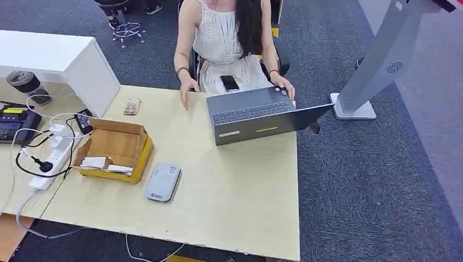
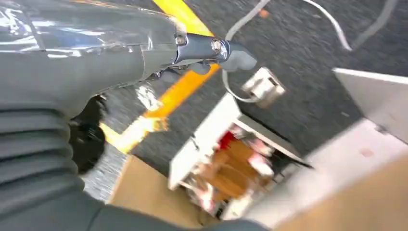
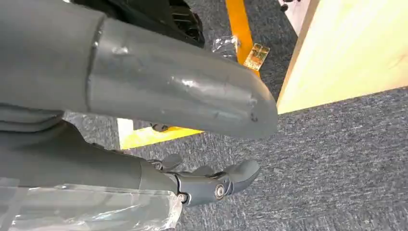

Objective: Pass the card to the sensor for recognition and then transmit it.

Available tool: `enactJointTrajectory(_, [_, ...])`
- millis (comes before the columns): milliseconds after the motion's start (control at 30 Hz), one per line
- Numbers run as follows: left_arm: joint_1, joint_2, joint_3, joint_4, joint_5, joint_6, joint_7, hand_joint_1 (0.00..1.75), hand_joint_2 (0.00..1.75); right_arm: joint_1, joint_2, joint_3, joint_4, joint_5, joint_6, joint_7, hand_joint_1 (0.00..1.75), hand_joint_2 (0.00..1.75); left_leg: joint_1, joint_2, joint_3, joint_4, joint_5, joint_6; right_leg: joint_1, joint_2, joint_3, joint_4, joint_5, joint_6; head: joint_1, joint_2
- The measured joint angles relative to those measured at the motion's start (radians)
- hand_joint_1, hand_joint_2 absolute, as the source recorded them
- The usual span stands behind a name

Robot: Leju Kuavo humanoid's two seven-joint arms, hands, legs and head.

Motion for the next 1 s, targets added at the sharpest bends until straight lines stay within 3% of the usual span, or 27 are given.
enactJointTrajectory(700, [-0.024, -0.139, 0.548, -0.451, -0.278, -0.264, -0.07, 0.0, 1.75, -0.008, 0.007, -0.143, 0.016, 0.029, -0.02, -0.035, 0.0, 0.0, 0.0, 0.0, 0.0, 0.0, 0.0, 0.0, 0.0, 0.0, 0.0, 0.0, 0.001, -0.001, 0.0, 0.0])
enactJointTrajectory(867, [-0.018, -0.18, 0.658, -0.517, -0.343, -0.309, -0.062, 0.0, 1.75, -0.012, 0.007, -0.177, 0.017, 0.035, -0.03, -0.042, 0.0, 0.0, 0.005, 0.013, -0.005, 0.002, 0.0, -0.001, 0.003, 0.014, -0.006, 0.0, 0.004, -0.001, 0.0, 0.0])
enactJointTrajectory(1000, [-0.026, -0.181, 0.761, -0.506, -0.397, -0.32, -0.07, 0.0, 1.75, -0.013, 0.006, -0.2, 0.019, 0.048, -0.032, -0.046, 0.0, 0.0, 0.007, 0.023, -0.01, 0.003, -0.002, 0.0, 0.006, 0.024, -0.012, 0.0, 0.006, -0.003, 0.001, 0.0])
